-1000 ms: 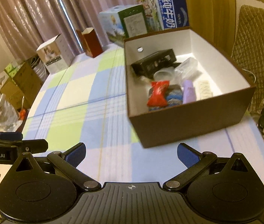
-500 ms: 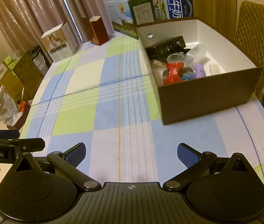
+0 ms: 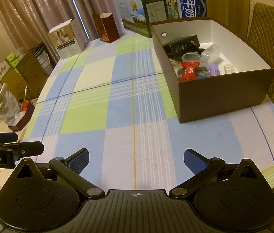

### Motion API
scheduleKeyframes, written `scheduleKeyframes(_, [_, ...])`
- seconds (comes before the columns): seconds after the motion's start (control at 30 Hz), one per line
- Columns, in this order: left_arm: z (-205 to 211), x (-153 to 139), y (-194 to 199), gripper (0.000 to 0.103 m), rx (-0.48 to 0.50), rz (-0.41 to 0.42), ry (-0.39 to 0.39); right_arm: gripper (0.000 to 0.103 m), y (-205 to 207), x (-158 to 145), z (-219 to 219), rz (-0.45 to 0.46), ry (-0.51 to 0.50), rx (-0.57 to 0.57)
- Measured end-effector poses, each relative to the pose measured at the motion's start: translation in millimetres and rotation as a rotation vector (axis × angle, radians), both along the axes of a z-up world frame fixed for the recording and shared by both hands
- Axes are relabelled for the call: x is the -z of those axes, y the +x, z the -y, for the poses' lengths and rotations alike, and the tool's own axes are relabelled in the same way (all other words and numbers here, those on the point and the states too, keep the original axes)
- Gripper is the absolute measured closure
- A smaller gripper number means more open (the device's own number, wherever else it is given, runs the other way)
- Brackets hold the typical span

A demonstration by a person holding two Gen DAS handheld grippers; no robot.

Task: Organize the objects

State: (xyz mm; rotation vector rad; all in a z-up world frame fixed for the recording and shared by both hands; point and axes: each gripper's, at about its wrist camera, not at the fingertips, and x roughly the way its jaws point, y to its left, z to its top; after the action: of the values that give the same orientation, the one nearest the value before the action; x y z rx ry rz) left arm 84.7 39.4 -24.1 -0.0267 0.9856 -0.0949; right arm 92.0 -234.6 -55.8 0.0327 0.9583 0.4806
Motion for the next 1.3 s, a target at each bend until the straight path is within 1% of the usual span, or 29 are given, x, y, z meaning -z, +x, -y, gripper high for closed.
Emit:
scheduleKeyframes(0.57, [-6.8, -0.9, -11.8, 0.001, -0.015, 0.008, -0.002, 0.002, -7.2, 0.8, -5.6, 0.004, -0.009, -0.012])
scheduleKeyframes(1.3, [-6.3, -1.0, -16.2, 0.001, -0.014, 0.016, -0.005, 0.002, -7.5, 1.2, -5.8, 0.004, -0.008, -0.012])
